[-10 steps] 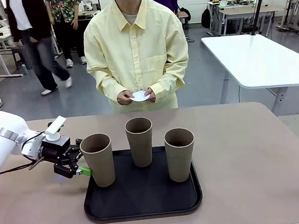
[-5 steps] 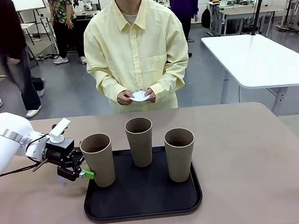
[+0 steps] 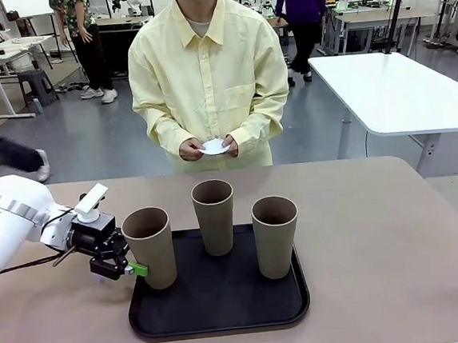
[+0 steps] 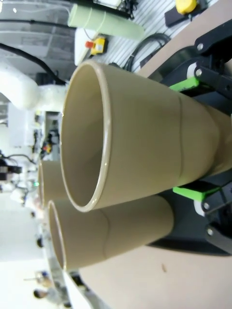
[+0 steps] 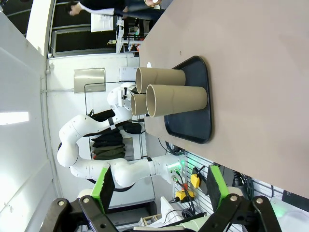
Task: Place coasters on the table and set cups on them.
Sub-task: Pick up one Reusable plastic cup and place it on a coaster set by the human.
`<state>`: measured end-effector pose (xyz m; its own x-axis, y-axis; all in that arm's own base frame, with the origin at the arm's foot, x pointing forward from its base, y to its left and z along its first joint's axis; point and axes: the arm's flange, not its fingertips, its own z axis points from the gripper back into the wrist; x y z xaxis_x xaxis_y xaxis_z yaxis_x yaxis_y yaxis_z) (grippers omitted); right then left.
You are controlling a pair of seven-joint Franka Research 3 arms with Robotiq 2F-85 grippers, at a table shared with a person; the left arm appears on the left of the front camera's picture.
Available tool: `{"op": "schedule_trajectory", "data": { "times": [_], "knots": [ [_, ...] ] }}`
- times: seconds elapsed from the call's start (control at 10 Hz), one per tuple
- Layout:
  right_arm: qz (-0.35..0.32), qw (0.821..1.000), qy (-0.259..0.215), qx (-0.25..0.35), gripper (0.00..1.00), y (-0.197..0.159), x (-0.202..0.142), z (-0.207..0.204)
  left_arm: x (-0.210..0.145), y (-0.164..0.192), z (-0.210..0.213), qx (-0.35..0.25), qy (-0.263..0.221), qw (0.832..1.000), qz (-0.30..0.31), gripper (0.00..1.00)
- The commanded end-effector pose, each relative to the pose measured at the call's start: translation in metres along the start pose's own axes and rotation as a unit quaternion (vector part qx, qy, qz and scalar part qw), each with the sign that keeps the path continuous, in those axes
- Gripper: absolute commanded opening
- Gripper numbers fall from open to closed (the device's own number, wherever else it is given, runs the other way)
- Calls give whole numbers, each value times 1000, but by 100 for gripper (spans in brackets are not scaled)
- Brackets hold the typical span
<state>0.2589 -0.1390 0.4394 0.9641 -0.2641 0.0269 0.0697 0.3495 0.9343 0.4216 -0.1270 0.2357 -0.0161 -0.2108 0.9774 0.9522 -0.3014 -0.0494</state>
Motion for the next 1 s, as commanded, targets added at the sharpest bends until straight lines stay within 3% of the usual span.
{"op": "schedule_trajectory", "data": {
  "times": [0.0, 0.1, 0.2, 0.4, 0.5, 0.7, 0.9],
  "knots": [
    [-2, 1000, 0, 4, 100, -1, 1, 1, -5, 1, 3, -7, -16, 1000, -19, 0],
    [-2, 1000, 0, 4, 100, -1, 1, 1, -5, 1, 2, -7, -19, 1000, -16, 38],
    [-2, 1000, 0, 4, 100, -1, 1, 1, -4, 1, 2, -7, -20, 1000, -14, 0],
    [-2, 1000, 0, 4, 100, -1, 1, 1, 6, -6, 4, 3, -37, 999, -6, 0],
    [-2, 1000, 0, 4, 100, -1, 1, 1, 19, -14, 5, 15, -38, 999, 30, 0],
    [-2, 1000, 0, 4, 100, -1, 1, 1, 60, -35, 18, 44, -41, 998, 9, 0],
    [-2, 1000, 0, 4, 100, -1, 1, 1, 97, -44, 36, 90, -19, 995, 27, 0]
  ]
}}
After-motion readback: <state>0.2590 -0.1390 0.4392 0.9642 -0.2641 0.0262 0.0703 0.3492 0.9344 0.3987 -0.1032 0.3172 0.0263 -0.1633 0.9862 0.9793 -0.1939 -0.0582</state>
